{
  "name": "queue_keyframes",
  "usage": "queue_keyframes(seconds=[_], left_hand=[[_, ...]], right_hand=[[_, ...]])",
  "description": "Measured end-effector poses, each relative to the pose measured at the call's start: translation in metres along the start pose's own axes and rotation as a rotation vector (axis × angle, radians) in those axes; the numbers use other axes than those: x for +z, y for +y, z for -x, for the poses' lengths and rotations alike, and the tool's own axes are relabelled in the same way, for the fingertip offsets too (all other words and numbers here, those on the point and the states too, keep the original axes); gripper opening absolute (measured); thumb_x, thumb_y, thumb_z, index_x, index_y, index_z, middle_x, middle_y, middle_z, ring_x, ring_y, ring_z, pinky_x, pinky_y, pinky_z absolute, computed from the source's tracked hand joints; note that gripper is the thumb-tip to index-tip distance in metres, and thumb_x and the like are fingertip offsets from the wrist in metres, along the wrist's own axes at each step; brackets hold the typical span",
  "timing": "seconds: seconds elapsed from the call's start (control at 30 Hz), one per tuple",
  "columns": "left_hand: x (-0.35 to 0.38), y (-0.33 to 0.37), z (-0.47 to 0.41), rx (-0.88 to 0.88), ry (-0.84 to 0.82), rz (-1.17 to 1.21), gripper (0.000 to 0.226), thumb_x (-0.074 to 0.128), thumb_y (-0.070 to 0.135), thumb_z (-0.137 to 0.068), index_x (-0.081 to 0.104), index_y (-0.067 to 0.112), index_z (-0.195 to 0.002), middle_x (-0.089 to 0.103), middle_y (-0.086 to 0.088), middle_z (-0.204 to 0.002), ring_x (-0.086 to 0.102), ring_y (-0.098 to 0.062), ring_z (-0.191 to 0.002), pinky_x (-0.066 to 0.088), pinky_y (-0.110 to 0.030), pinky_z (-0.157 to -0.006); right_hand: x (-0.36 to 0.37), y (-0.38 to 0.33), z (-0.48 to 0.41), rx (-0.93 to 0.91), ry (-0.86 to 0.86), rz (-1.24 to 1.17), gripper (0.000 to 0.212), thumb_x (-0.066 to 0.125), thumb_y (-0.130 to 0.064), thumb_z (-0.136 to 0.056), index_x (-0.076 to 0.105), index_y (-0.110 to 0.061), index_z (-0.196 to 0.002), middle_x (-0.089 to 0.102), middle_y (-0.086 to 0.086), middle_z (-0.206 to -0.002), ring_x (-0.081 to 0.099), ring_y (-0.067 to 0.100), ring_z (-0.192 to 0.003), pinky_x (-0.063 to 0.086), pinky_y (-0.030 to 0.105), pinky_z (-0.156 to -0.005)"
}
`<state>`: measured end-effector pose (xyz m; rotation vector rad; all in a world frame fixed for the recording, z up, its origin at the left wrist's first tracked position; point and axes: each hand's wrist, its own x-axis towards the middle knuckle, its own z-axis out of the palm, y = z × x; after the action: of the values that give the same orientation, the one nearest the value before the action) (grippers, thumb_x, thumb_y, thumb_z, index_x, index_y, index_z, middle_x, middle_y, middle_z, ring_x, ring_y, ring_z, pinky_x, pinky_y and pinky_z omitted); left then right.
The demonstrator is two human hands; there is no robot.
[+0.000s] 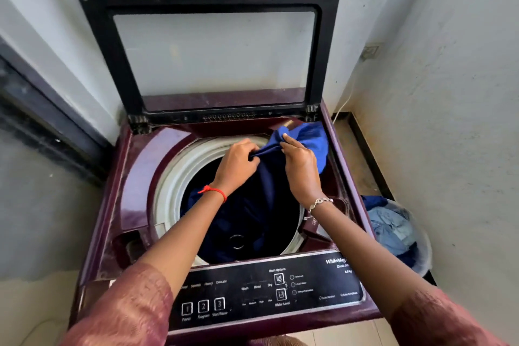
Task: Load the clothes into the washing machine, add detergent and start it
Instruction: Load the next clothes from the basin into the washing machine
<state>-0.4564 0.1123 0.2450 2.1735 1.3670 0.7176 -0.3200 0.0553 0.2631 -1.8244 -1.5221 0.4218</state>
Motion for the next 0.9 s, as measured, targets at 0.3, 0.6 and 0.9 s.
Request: queue_keyframes(seconds=[0.3,0.6,0.9], left_hand=[[-0.042,-0.051,0.043,-0.146,-0.037,-0.067,0.009,0.056,-0.004,-0.074,0.064,-0.002,-0.077,0.057,-0.011,-0.080,0.055,-0.026,-0.076,0.044,-0.037,-0.071],[-0.016,-0.077,0.075,-0.361,-0.768,-0.365,0.053,0.070,0.019,-0.079,0.052,-0.001,-0.124,0.048,-0.020,-0.129,0.050,-0.033,-0.118,0.044,-0.040,-0.097],[-0.017,-0.024,0.037,-0.024,-0.474,-0.118,0.035,0.063,0.013,-0.084,0.060,0.008,-0.118,0.061,-0.010,-0.118,0.055,-0.024,-0.112,0.044,-0.036,-0.097]], right_hand=[[0.051,-0.032,0.018,-0.111,-0.204,0.060,0.030,0.043,0.004,-0.089,0.063,0.005,-0.111,0.055,0.018,-0.131,0.053,0.031,-0.120,0.043,0.039,-0.101],[0.076,0.009,0.037,0.127,-0.831,0.410,0.037,0.069,-0.032,-0.079,0.064,-0.022,-0.114,0.058,0.009,-0.125,0.055,0.028,-0.116,0.044,0.038,-0.095],[0.014,0.010,0.024,0.223,-0.431,0.287,0.027,0.060,-0.030,-0.087,0.065,-0.014,-0.109,0.062,0.011,-0.118,0.056,0.029,-0.112,0.044,0.035,-0.091]])
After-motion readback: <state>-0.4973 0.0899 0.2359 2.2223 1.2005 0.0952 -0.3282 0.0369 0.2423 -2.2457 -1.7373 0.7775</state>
